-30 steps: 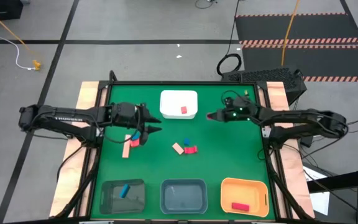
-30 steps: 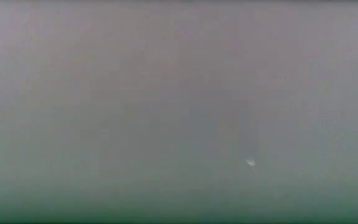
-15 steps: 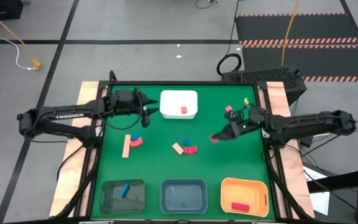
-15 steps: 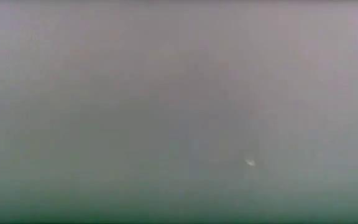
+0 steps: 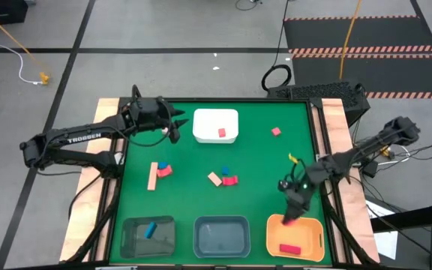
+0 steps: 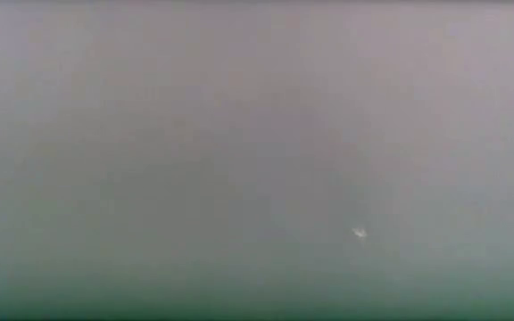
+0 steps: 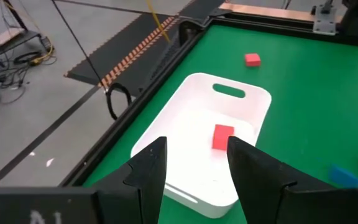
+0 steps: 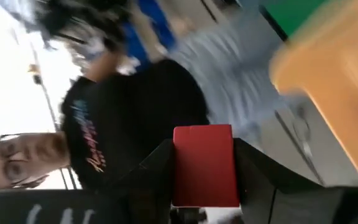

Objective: Sort & place blocks by color
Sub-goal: Put the top red block into the yellow bin

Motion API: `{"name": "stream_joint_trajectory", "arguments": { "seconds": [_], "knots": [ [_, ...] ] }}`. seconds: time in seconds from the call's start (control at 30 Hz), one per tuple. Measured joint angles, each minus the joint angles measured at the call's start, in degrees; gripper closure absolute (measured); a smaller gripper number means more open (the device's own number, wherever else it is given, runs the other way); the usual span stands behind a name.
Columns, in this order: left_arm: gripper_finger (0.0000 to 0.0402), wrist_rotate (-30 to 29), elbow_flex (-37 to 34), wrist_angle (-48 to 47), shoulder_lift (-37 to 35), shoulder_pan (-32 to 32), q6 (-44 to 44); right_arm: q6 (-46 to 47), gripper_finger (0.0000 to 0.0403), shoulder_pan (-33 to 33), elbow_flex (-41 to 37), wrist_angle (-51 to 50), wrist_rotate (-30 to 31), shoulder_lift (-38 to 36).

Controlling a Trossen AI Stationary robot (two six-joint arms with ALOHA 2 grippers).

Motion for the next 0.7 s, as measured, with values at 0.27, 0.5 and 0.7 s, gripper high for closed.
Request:
{"name": "stream_joint_trajectory", "arguments": {
  "seconds": [0.27,0.5,0.7],
  "knots": [
    [0.0231,0.0,0.0,-0.06,0.01,1.11,-0.19,9.88,0.0288,7.44,0.0,-2.71,-10.1,1.01],
    [0.0231,-0.02,0.0,-0.05,0.0,1.39,-0.28,11.62,0.0257,10.21,0.0,-5.64,-10.14,1.91],
    [0.0231,-0.02,0.0,-0.06,0.02,1.39,-0.37,9.57,0.0268,10.41,0.0,-8.42,-10.04,5.71]
  ]
}}
